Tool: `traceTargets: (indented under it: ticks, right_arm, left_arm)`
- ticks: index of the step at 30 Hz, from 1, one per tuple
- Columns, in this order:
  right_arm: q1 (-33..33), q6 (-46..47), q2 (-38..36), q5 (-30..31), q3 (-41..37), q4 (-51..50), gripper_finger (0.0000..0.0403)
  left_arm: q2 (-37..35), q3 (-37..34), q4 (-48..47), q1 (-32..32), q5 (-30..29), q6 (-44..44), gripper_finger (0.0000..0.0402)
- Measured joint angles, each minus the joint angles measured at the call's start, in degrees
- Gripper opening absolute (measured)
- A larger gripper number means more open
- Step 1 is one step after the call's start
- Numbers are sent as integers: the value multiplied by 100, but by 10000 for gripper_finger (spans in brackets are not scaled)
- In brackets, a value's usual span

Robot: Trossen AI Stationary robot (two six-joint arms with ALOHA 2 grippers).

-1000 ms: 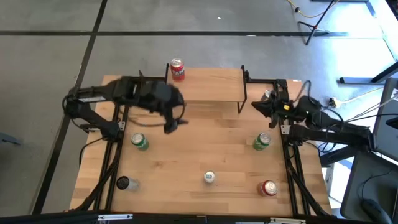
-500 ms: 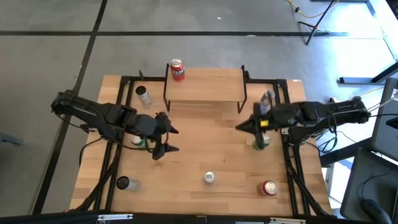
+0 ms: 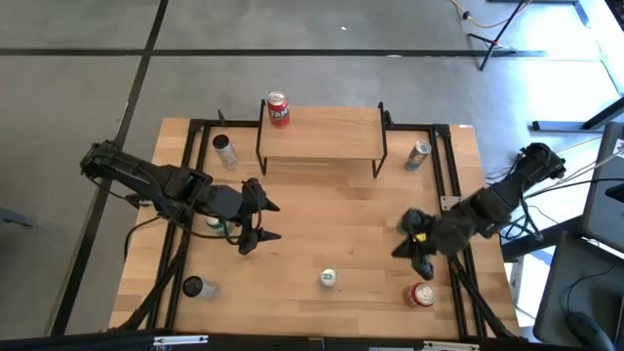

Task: Place canned beverage on shelf
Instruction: Put the red soda can on the shelf aligned with the other red soda can

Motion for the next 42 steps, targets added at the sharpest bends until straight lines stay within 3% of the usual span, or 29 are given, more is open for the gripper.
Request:
traceTargets:
  ticks: [11,14,18,24,29,34,42]
  right_arm:
    - [885,2847,49,-470,0,-800,17]
    - [996,3345,80,-620,0,-908,49]
    - [1116,3734,227,-646,0,-1060,130]
    - [1290,3943,792,-1225,-2,-1265,264]
    - [1406,3929,1318,-1519,-2,-1158,338]
    - [1446,3943,1733,-1655,-2,-1137,368]
    - [1444,3706,2262,-1917,-2,-1131,366]
  left_arm:
    - [1,0,-7,2,-436,52,347]
    - [1,0,-9,2,-443,55,347]
    - [3,0,-11,2,-445,55,347]
    - [3,0,-13,2,-443,53,347]
    - [5,0,-13,2,-443,53,347]
    - [5,0,-13,2,-443,51,347]
    - [5,0,-12,4,-441,33,347]
